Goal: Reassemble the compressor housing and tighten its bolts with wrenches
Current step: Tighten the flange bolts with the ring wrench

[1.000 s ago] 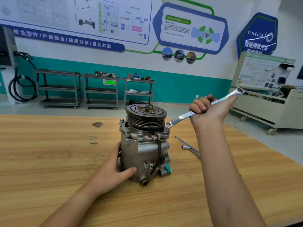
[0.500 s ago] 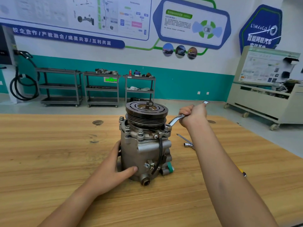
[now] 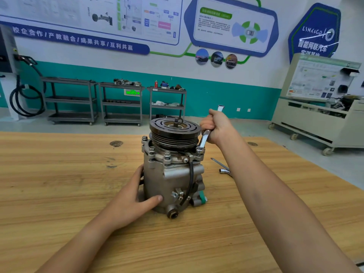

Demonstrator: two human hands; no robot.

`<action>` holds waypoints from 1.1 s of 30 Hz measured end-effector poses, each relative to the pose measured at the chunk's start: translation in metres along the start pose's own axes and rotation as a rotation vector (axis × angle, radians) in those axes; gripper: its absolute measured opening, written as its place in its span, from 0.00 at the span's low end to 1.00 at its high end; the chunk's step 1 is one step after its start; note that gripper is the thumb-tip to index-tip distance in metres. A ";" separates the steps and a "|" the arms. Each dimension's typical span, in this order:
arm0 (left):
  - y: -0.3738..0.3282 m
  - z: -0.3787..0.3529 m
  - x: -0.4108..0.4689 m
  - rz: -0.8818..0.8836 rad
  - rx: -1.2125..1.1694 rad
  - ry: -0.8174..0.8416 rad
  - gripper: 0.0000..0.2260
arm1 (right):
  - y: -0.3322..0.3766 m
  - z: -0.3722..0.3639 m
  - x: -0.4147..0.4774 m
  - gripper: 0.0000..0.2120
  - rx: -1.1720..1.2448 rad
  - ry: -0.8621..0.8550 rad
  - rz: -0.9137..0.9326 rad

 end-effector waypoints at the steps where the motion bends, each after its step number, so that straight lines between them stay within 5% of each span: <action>1: 0.000 0.000 0.000 0.002 -0.001 0.004 0.39 | 0.001 0.006 -0.002 0.23 0.047 -0.007 0.013; 8: -0.004 -0.001 0.000 -0.012 -0.015 -0.002 0.36 | 0.013 0.055 -0.034 0.20 0.391 -0.051 0.268; 12: -0.005 -0.002 -0.001 -0.028 -0.024 -0.007 0.35 | 0.016 0.067 -0.069 0.19 0.372 -0.055 0.509; 17: -0.006 -0.003 -0.001 -0.029 -0.017 -0.001 0.34 | 0.003 0.064 -0.112 0.26 0.254 0.163 0.682; 23: -0.007 -0.002 -0.001 -0.023 0.025 0.013 0.33 | -0.025 0.047 -0.157 0.25 -0.151 0.166 0.952; 26: -0.007 -0.002 -0.002 -0.011 -0.002 0.006 0.35 | -0.055 0.020 -0.179 0.18 -0.497 0.102 1.243; 29: -0.008 -0.004 -0.002 -0.008 -0.029 0.027 0.35 | -0.093 -0.018 -0.194 0.22 -0.813 0.022 1.649; 33: -0.022 0.000 -0.007 -0.030 -0.016 -0.054 0.08 | -0.125 -0.063 -0.168 0.21 -1.192 -0.318 1.764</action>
Point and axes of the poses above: each hand's wrist, its own x-axis towards the middle knuckle, its own z-axis out of the back of the hand, y = z × x, the point moved 9 cm from there along x, towards the middle knuckle, and after that the axes turned 12 degrees about -z, right-handed, at the moved point
